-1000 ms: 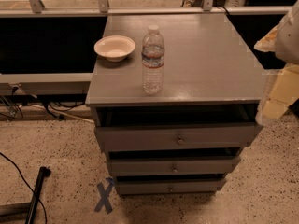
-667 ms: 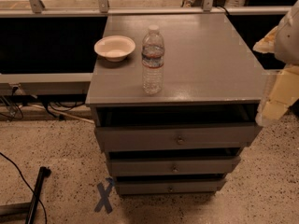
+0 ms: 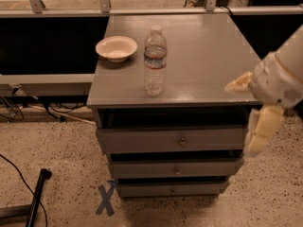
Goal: Open middle drawer
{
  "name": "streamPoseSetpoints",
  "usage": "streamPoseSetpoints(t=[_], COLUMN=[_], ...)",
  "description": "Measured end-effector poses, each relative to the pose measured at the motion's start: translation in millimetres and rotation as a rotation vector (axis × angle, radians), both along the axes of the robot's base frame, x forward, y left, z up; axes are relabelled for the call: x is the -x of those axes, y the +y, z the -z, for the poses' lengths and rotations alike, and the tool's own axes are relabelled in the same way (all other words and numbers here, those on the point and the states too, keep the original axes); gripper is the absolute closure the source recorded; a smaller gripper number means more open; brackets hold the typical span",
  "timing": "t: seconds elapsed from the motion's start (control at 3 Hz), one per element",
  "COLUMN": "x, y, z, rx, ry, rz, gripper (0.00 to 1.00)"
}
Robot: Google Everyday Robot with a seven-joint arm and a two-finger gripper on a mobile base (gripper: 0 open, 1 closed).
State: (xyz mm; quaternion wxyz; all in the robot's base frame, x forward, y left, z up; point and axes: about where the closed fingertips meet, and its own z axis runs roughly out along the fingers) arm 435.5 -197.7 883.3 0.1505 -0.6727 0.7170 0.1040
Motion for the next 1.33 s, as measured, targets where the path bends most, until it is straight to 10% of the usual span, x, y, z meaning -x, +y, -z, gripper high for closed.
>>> streamPoseSetpoints(t=[0.33,1.0,1.33], x=[43.1,58.5,79.4], y=[25.8,41.0,12.3], z=[87.4,106.2,138.5], rx=[-0.309,-0.258,-0.254], ry=[-0.008,-0.036,-0.180], rz=[0.004,-0.049,-0.003], gripper=[0.00,0.00,0.00])
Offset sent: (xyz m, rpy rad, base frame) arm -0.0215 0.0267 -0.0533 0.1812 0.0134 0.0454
